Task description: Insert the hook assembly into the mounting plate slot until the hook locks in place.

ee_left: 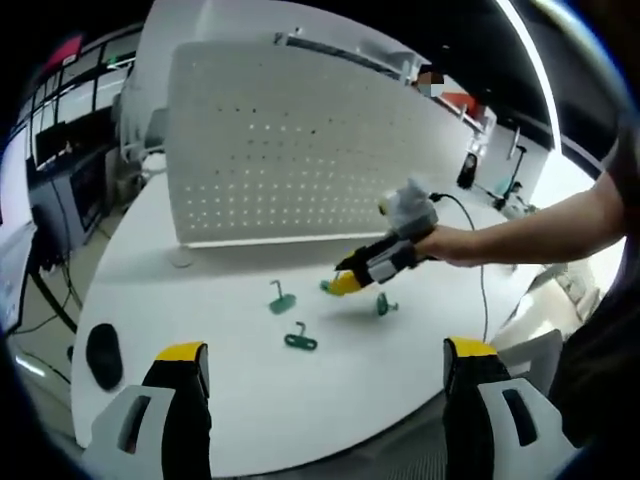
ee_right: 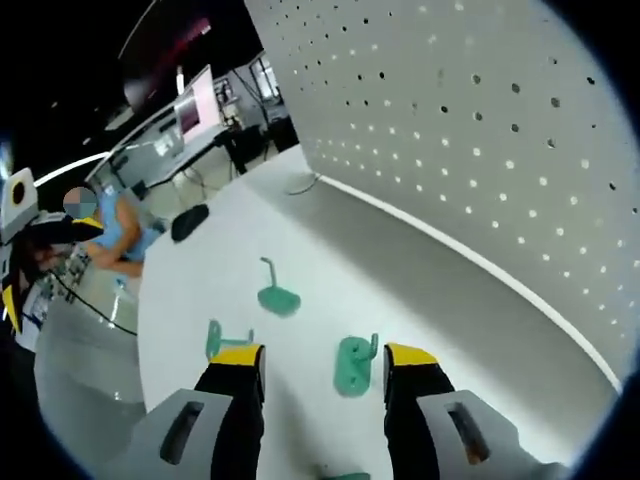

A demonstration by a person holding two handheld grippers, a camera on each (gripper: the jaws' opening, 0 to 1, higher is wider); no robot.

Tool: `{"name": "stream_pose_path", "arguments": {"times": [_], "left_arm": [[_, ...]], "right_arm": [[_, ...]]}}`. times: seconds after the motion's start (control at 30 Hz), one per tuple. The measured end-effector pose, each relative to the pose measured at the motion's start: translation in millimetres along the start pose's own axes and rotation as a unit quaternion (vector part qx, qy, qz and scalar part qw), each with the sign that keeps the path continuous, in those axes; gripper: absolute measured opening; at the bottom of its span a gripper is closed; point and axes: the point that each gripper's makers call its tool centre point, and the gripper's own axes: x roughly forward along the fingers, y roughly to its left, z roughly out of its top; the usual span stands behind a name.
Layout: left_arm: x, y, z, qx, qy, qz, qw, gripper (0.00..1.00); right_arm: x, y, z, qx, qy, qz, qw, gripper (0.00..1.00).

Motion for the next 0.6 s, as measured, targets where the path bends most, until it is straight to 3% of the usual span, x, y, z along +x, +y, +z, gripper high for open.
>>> {"name": "stream_pose_path", "arguments": {"times": [0.23, 0.43, 0.6], "left_arm": [[-3, -1.9, -7.0, -0.003, 0.001, 0.0, 1.0, 0.99], [-6, -1.9, -10.8, -0.007, 0.005, 0.003, 1.0, 0.99], [-5, -0.7, -8.9, -0.009, 0.005, 0.003, 0.9999, 0.99]], "right_arm": [[-1, 2, -9.2, 0.005, 0.017, -0.003, 0.9998, 0.36], [-2, 0, -14.2, 0.003, 0.025, -0.006, 0.9997, 0.18], [-2, -8, -6.6, 0.006, 0.022, -0.014, 0.9997, 0.14]]}}
